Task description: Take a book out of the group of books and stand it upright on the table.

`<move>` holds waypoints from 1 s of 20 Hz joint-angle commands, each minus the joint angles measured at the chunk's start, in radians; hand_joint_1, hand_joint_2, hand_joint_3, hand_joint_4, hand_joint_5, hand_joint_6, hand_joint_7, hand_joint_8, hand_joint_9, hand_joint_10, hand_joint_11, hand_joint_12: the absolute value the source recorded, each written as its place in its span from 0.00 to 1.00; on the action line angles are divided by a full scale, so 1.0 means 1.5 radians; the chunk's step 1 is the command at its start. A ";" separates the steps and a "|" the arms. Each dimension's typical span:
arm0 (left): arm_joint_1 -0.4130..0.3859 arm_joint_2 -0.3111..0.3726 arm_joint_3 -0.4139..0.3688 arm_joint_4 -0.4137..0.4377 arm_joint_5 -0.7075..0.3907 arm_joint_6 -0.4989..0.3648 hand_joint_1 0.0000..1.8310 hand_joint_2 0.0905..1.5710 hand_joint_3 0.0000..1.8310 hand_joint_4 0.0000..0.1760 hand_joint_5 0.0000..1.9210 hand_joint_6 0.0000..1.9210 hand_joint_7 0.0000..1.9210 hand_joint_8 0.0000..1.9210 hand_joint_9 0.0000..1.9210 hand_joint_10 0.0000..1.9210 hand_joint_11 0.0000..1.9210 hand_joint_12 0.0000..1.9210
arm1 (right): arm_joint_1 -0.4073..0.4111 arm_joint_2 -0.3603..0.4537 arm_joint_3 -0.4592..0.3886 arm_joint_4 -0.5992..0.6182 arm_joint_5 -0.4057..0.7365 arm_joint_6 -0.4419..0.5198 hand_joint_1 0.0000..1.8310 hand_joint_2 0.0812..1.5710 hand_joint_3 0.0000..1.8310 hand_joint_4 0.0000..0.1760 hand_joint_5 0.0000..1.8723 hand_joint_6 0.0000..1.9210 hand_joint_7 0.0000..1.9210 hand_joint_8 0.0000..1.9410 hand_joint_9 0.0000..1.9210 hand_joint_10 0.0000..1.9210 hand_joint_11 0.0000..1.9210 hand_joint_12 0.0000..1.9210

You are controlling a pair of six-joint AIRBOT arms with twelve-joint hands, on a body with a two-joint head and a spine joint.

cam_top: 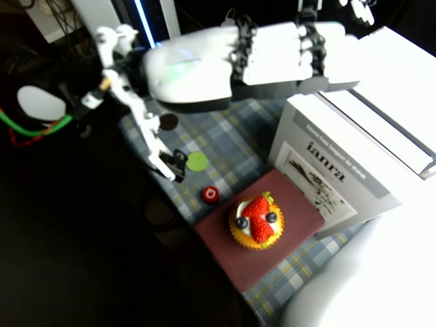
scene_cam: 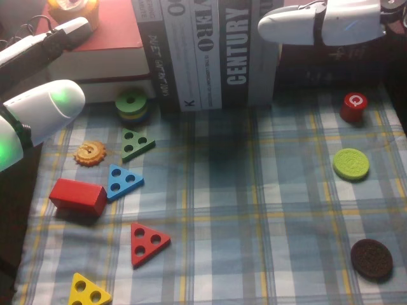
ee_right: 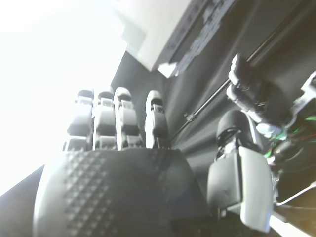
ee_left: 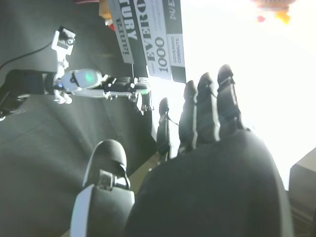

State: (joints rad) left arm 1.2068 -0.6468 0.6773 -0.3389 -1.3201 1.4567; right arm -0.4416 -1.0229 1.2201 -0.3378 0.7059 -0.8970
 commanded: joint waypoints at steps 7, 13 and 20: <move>-0.004 -0.004 0.005 0.005 -0.085 -0.018 0.00 0.79 0.00 1.00 0.14 0.00 0.11 0.00 0.10 0.00 0.01 0.01 | 0.016 0.002 -0.005 0.013 0.040 -0.008 0.02 0.67 0.00 1.00 0.14 0.01 0.00 0.00 0.00 0.00 0.00 0.00; 0.003 -0.004 0.005 0.005 -0.094 -0.034 0.00 0.80 0.00 1.00 0.15 0.00 0.13 0.00 0.12 0.01 0.02 0.02 | 0.011 0.006 -0.030 -0.002 0.030 -0.008 0.00 0.66 0.00 1.00 0.17 0.01 0.00 0.00 0.00 0.00 0.00 0.00; 0.007 -0.004 0.004 0.004 -0.096 -0.039 0.00 0.81 0.00 1.00 0.15 0.00 0.14 0.00 0.12 0.00 0.01 0.02 | -0.024 0.047 -0.076 -0.003 0.068 -0.008 0.00 0.65 0.00 1.00 0.42 0.01 0.00 0.00 0.00 0.00 0.00 0.00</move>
State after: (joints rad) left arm 1.2240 -0.6468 0.6815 -0.3393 -1.3384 1.4086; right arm -0.4847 -0.9443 1.1007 -0.3531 0.7452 -0.9031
